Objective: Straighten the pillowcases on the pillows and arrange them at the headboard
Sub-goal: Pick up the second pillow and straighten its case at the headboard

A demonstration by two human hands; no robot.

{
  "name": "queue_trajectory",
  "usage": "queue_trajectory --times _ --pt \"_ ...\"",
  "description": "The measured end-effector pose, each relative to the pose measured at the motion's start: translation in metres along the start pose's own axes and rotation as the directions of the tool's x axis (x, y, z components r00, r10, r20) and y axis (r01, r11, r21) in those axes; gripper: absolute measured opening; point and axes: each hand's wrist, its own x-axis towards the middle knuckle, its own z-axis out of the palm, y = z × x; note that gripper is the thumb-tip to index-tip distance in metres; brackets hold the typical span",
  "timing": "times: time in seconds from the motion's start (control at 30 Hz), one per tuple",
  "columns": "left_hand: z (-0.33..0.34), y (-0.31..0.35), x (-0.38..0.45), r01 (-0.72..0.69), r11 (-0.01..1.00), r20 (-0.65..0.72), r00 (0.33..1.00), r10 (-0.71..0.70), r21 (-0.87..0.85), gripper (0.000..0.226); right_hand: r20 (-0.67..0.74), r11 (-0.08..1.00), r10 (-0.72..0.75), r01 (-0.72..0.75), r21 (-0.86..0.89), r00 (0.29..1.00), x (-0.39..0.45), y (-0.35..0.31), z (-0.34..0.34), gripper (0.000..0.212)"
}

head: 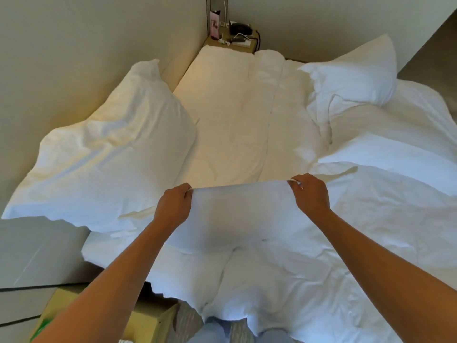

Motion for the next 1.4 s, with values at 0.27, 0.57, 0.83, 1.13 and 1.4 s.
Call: queue_trajectory --times 0.27,0.57,0.83,1.13,1.4 --pt "0.010 -0.002 0.016 0.021 0.999 0.084 0.996 -0.019 -0.027 0.029 -0.027 1.000 0.009 -0.008 0.019 1.000 0.006 0.001 0.003 0.023" --pt "0.002 0.009 0.025 0.139 0.990 -0.010 0.990 -0.139 -0.028 0.028 -0.018 0.987 -0.096 0.098 0.130 0.995 0.047 -0.003 0.022 0.023" --pt "0.005 0.029 0.024 0.246 0.969 -0.023 0.969 -0.246 -0.012 0.028 0.041 0.980 -0.128 0.120 0.161 0.991 0.079 0.001 0.026 0.023" --pt "-0.032 0.023 0.032 0.264 0.965 -0.140 0.955 -0.262 -0.002 0.026 -0.098 0.938 -0.276 0.290 0.187 0.956 0.106 -0.056 0.003 0.015" --pt "-0.090 0.013 0.023 0.277 0.958 -0.313 0.906 -0.285 -0.072 0.032 -0.129 0.836 -0.476 0.493 0.242 0.870 0.178 -0.176 -0.018 0.022"
